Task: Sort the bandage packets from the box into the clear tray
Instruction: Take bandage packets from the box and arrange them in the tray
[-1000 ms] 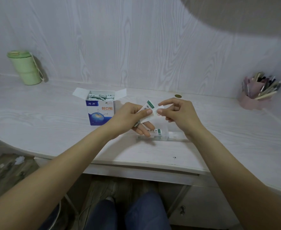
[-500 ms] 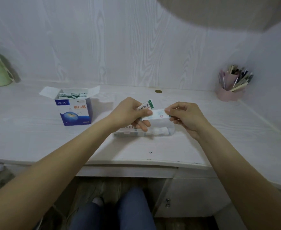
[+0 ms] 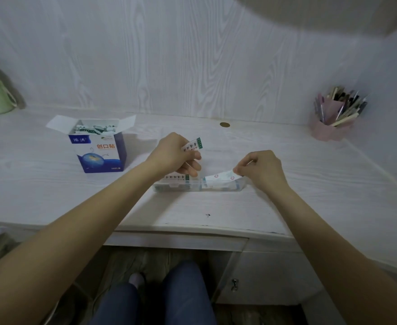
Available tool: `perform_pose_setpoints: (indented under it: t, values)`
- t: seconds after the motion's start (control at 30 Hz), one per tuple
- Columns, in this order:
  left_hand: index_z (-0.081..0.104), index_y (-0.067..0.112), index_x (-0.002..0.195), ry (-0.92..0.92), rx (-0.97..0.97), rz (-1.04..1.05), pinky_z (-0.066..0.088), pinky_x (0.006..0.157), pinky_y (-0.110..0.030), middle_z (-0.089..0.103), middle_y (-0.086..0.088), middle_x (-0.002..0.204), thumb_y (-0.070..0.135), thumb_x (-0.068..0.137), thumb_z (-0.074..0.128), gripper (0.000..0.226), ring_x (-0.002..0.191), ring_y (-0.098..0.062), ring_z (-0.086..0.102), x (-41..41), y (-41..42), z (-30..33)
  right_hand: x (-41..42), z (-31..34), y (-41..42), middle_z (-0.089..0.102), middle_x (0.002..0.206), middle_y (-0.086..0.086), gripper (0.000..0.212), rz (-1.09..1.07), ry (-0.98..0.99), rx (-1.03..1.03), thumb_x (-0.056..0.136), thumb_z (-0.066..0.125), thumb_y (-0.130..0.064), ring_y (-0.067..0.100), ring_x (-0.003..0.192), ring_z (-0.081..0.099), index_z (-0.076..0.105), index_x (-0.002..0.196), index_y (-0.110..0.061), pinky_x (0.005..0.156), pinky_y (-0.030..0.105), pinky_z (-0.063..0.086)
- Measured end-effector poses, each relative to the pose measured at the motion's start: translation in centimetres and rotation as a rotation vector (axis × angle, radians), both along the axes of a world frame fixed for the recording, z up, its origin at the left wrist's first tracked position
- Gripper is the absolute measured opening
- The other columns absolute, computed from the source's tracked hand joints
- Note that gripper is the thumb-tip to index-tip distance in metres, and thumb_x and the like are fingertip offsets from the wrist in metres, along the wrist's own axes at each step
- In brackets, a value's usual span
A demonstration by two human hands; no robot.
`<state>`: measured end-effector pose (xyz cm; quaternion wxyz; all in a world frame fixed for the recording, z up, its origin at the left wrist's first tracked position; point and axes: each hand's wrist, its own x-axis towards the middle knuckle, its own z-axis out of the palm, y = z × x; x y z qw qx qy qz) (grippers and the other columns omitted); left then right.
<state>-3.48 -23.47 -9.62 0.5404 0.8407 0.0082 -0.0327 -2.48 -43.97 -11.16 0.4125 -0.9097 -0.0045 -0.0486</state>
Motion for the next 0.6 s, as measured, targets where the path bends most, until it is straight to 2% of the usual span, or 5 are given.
perform_pose_setpoints:
  t: [0.03, 0.13, 0.2, 0.33, 0.6]
  values:
    - [0.064, -0.001, 0.089, -0.01, 0.009, -0.003, 0.046, 0.042, -0.017, 0.071, -0.018, 0.079, 0.005, 0.095, 0.053, 0.014, 0.044, -0.012, 0.063, 0.1, 0.1, 0.0, 0.1, 0.0, 0.2, 0.059, 0.064, -0.009, 0.007, 0.02, -0.023, -0.057, 0.077, 0.073, -0.008, 0.005, 0.065, 0.055, 0.07, 0.071, -0.011, 0.052, 0.01, 0.038]
    - [0.064, 0.005, 0.087, -0.036, 0.016, -0.011, 0.046, 0.042, -0.017, 0.072, -0.014, 0.08, 0.009, 0.096, 0.051, 0.016, 0.044, -0.012, 0.062, 0.3, -0.2, -0.1, 0.5, -0.2, 0.9, 0.058, 0.066, -0.008, 0.011, 0.048, -0.042, -0.199, 0.077, 0.072, -0.011, 0.013, 0.074, 0.059, 0.067, 0.069, -0.015, 0.062, 0.024, 0.047]
    - [0.065, 0.006, 0.09, -0.047, 0.03, -0.024, 0.047, 0.044, -0.018, 0.073, -0.011, 0.08, 0.011, 0.096, 0.051, 0.016, 0.045, -0.013, 0.063, 0.4, -0.5, -0.1, 0.6, -0.5, 1.3, 0.058, 0.07, -0.006, 0.011, 0.071, -0.033, -0.301, 0.078, 0.072, -0.013, 0.017, 0.079, 0.06, 0.065, 0.071, -0.017, 0.067, 0.029, 0.049]
    - [0.066, 0.007, 0.089, -0.062, 0.037, -0.042, 0.048, 0.045, -0.018, 0.073, -0.01, 0.08, 0.012, 0.095, 0.051, 0.017, 0.047, -0.014, 0.065, 0.6, -0.7, -0.3, 0.7, -0.5, 1.7, 0.063, 0.092, 0.002, 0.008, 0.125, -0.039, -0.482, 0.082, 0.068, -0.019, 0.02, 0.089, 0.057, 0.061, 0.082, -0.019, 0.066, 0.029, 0.042]
    - [0.066, 0.004, 0.092, -0.059, 0.043, -0.064, 0.048, 0.046, -0.018, 0.073, -0.01, 0.082, 0.011, 0.096, 0.051, 0.017, 0.047, -0.014, 0.065, 0.6, -0.5, -0.2, 0.7, 0.8, 2.2, 0.064, 0.092, 0.0, 0.01, 0.196, -0.018, -0.712, 0.082, 0.072, -0.028, 0.021, 0.086, 0.059, 0.066, 0.085, -0.021, 0.064, 0.027, 0.037]
